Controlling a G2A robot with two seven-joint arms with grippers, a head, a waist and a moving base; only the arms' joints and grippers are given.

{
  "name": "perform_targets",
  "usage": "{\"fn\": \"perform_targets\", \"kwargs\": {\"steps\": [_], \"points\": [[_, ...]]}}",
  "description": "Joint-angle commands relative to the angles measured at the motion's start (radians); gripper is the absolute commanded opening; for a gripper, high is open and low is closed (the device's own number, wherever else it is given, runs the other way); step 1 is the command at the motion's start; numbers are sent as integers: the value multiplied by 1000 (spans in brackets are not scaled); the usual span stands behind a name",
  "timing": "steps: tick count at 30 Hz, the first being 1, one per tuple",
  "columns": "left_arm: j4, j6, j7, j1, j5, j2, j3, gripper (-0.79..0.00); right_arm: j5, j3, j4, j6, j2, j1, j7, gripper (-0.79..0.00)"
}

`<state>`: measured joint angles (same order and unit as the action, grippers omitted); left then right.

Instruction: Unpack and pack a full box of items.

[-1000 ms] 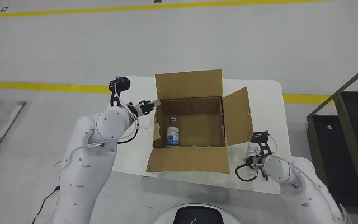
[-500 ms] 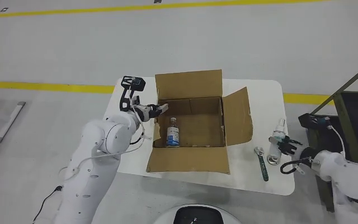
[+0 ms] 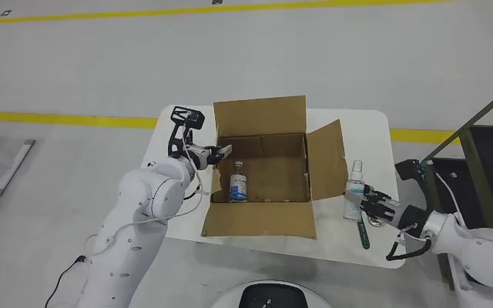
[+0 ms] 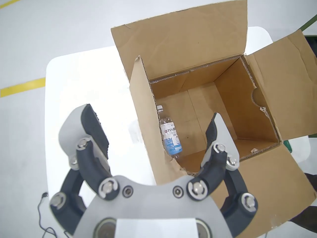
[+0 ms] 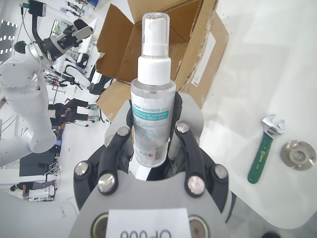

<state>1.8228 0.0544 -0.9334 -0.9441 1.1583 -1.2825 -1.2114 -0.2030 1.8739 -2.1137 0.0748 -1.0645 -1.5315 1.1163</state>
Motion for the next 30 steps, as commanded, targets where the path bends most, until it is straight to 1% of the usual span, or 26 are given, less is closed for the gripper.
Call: {"fn": "perform_targets", "kwargs": {"steps": [1,5,8,12,16,17,18,19,20,21,25,30], "points": [[9,-58,-12,-3,78,5,14,0,10,-20,10,3,2,14,1,-785],[3,-152,-33,-4,250,14,56,0,23,-58,29,-2,6,48,3,-785],[-8,-206,-63,-1,282,16,75,0,15,-94,36,-14,10,78,5,-785],[-33,-212,-102,11,265,12,82,0,-1,-143,47,-38,14,116,6,-785],[-85,-165,-186,39,187,3,77,0,-13,-178,58,-64,17,137,12,-785],[-94,-154,-194,45,171,1,75,-80,-14,-183,60,-68,18,141,12,-785],[-112,-134,-210,55,138,-2,69,-400,-15,-195,64,-76,19,149,12,-785],[-119,-130,-217,60,124,-3,67,-545,-16,-200,66,-79,19,153,12,-785],[-137,-111,-228,69,86,-5,55,-653,-20,-210,70,-86,20,161,10,-785],[-147,-105,-234,75,59,-6,48,-785,-20,-218,74,-89,21,168,10,-785],[-174,-98,-249,90,-78,-10,12,-785,-18,-249,94,-107,22,200,-1,-785],[-192,-71,-269,101,-184,-10,-25,-785,-23,-280,111,-131,25,240,-17,-785]]}}
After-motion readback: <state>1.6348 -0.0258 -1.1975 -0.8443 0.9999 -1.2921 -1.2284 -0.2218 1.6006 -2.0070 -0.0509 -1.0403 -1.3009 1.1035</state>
